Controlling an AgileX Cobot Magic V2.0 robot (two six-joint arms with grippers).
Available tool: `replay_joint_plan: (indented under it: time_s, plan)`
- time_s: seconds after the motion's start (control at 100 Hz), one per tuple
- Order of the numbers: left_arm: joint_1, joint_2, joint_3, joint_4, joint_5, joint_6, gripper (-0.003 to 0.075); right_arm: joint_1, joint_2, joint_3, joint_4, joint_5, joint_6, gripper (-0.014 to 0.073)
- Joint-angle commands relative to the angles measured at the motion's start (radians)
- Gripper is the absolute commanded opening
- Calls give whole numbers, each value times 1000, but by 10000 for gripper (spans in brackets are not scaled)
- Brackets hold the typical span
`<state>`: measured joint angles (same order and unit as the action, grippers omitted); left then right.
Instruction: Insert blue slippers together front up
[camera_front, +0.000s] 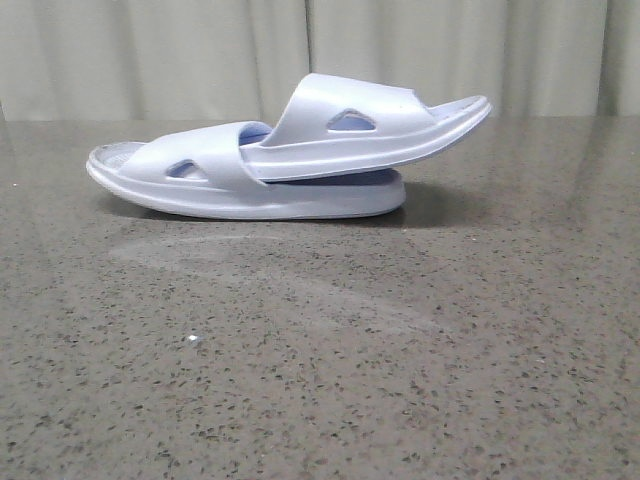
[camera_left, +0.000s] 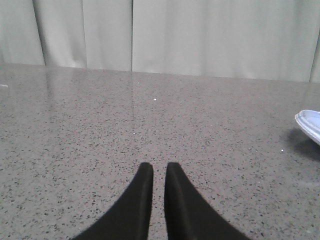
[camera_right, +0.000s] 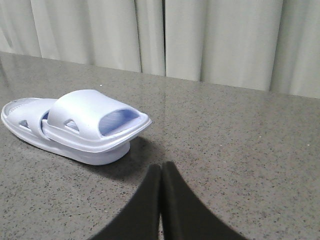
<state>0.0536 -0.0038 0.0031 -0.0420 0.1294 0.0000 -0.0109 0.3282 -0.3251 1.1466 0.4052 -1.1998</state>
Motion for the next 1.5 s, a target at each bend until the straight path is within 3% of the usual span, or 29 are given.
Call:
replay_joint_plan:
  time_s: [0.0, 0.87, 1.0, 1.06, 1.11, 1.23, 1.3, 1.35, 1.44, 1.49]
  plan:
    - [-4, -29, 9, 1, -70, -8, 15, -1, 5, -25, 31, -28, -12, -89]
    - [-4, -29, 9, 1, -70, -8, 15, -1, 5, -25, 31, -28, -12, -89]
    - [-4, -29, 9, 1, -70, -8, 15, -1, 8, -25, 26, -126, 10, -89]
    - [-4, -29, 9, 1, -70, -8, 15, -1, 11, -25, -50, -181, 156, -89]
    - [-4, -29, 9, 1, -70, -8, 15, -1, 16, -25, -231, -222, 357, -89]
    - [-4, -29, 9, 1, -70, -8, 15, -1, 37, -23, -889, -237, 990, -89]
    - [-4, -29, 9, 1, -70, -8, 15, -1, 46, 1, -1147, -286, 1281, -89]
    - [-4, -29, 9, 1, -70, -8, 15, -1, 46, 49, -1218, -371, 1359, -89]
    - [-4, -29, 9, 1, -70, -8, 15, 11, 16, 147, -1219, -534, 1359, -89]
    - [-4, -29, 9, 1, -70, -8, 15, 26, -20, 206, -1219, -554, 1359, -89]
